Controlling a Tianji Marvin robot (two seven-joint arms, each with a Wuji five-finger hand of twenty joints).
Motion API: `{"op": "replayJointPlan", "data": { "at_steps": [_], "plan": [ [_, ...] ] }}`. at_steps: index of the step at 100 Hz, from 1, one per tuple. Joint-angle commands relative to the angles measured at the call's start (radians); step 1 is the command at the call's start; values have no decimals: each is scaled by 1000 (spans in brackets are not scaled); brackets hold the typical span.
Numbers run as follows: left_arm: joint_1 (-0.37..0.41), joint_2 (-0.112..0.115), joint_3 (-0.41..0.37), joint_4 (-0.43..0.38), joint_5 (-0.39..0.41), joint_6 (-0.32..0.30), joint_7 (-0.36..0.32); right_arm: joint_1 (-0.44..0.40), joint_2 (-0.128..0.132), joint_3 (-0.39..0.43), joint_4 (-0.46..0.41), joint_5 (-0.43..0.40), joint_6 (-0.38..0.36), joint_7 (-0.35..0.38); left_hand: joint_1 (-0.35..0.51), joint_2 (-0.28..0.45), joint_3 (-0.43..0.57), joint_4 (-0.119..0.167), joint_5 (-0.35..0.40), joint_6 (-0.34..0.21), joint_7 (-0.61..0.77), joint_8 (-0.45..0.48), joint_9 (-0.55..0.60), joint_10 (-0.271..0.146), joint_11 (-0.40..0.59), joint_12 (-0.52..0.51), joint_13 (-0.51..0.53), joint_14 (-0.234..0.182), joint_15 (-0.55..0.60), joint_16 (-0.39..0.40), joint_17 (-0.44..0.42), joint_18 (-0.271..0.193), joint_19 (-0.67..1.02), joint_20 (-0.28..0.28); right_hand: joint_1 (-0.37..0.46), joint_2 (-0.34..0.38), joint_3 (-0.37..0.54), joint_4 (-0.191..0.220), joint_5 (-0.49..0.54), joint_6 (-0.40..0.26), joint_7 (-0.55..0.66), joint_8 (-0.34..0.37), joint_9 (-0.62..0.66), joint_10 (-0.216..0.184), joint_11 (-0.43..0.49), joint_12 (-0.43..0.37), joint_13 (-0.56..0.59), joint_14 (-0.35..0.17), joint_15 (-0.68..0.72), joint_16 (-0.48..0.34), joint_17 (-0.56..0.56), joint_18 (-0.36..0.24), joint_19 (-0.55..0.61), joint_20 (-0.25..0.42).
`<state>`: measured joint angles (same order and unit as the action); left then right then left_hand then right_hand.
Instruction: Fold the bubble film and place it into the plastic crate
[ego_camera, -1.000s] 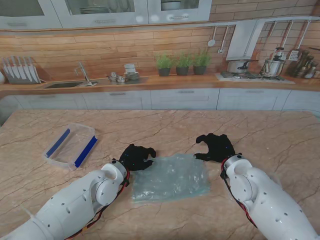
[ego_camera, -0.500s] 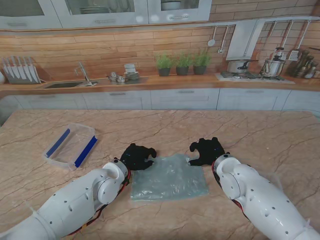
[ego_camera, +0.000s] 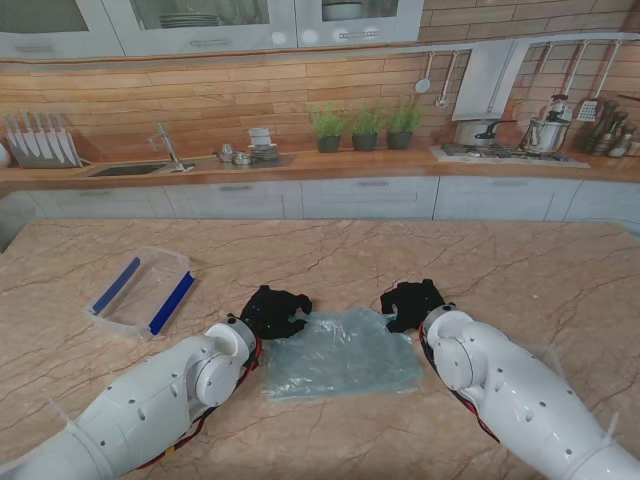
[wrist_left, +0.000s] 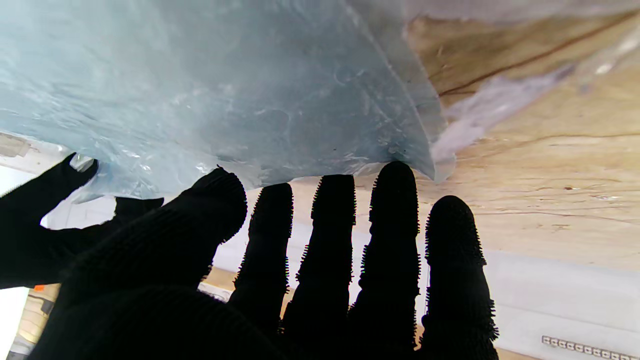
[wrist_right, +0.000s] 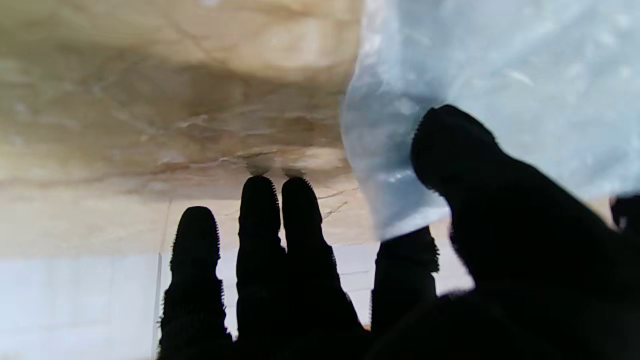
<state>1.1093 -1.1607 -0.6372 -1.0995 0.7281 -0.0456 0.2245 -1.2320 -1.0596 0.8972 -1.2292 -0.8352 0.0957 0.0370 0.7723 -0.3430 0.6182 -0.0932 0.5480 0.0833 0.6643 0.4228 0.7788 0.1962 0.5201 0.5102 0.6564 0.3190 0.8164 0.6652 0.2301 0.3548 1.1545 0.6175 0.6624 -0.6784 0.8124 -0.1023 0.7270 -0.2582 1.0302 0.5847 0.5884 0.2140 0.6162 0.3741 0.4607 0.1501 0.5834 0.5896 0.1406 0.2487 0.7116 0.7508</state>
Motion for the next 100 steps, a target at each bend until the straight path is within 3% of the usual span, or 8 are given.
{"op": "replayJointPlan", "data": {
  "at_steps": [1, 18, 41, 62, 70, 76, 92, 100],
  "plan": [
    [20, 0, 1, 8, 3, 9, -8, -38, -8, 21, -26, 19, 10, 39, -31, 41, -17, 10, -19, 15, -29, 7, -38, 23, -17, -3, -39, 30, -102, -44, -26, 25, -15, -12, 45, -5, 18, -17, 15, -38, 41, 25, 56, -11, 3, 15, 57, -18, 12, -6, -12, 34, -9, -18],
    [28, 1, -8, -1, 20, 12, 14, -87, -28, 108, -103, 209, 85, 95, -53, 85, -31, 42, -70, 14, -64, 7, -189, 36, -75, -28, -220, 3, -227, -93, -112, 1, -87, -46, 84, 14, 0, 1, -2, -11, 41, 61, 143, 7, -6, 20, 119, 12, 16, 2, 17, 48, -13, -4],
    [70, 6, -61, -55, 40, 21, 36, -125, -51, 182, -163, 380, 150, 100, -50, 88, -53, 45, -86, 15, -80, 9, -261, 40, -99, -46, -295, -6, -282, -119, -154, -8, -134, -74, 97, 5, 39, 2, -10, 15, 45, 98, 291, 12, -16, 6, 253, 46, -10, -19, 83, 77, -23, 5],
    [143, 9, -151, -146, 52, 8, 72, -139, -61, 209, -190, 447, 182, 92, -46, 91, -66, 46, -85, 14, -90, 8, -259, 40, -102, -52, -295, -6, -289, -123, -156, -8, -141, -81, 97, -1, 68, -2, -13, 38, 49, 108, 421, 42, 21, -6, 427, 100, 10, -46, 177, 40, 33, 0],
    [159, 3, -174, -152, 52, -41, 125, -139, -65, 215, -196, 473, 196, 91, -42, 92, -66, 49, -93, 16, -88, 13, -243, 37, -84, -42, -275, -12, -264, -109, -136, -15, -110, -70, 98, -3, 69, 1, -11, 58, 53, 99, 454, 53, 56, -17, 461, 103, 51, -47, 185, 28, 116, -5],
    [175, -1, -190, -169, 41, -64, 138, -137, -68, 219, -199, 491, 207, 89, -42, 92, -62, 51, -87, 17, -78, 19, -218, 35, -67, -32, -252, -11, -234, -91, -117, -18, -78, -56, 97, -2, 73, 2, -14, 68, 59, 93, 460, 61, 92, -34, 472, 103, 98, -44, 179, 21, 202, -57],
    [202, 2, -212, -232, -35, -88, 43, -131, -75, 228, -209, 536, 238, 88, -24, 122, -48, 51, -54, 71, -96, 3, -98, 38, -39, -17, -153, 15, -179, -62, -69, 7, -33, -32, 100, -7, 91, -3, -19, 101, 65, 86, 463, 76, 137, -19, 485, 104, 172, -15, 182, -8, 300, -63],
    [187, 3, -195, -223, -45, -89, 22, -131, -77, 230, -220, 549, 251, 89, 15, 98, -48, 26, -15, 65, -82, -1, -59, 33, -30, -12, -123, 17, -172, -61, -54, 12, -23, -25, 101, -8, 93, -4, -19, 106, 65, 82, 462, 80, 145, -17, 489, 106, 189, -10, 185, -15, 322, -67]
  ]
}}
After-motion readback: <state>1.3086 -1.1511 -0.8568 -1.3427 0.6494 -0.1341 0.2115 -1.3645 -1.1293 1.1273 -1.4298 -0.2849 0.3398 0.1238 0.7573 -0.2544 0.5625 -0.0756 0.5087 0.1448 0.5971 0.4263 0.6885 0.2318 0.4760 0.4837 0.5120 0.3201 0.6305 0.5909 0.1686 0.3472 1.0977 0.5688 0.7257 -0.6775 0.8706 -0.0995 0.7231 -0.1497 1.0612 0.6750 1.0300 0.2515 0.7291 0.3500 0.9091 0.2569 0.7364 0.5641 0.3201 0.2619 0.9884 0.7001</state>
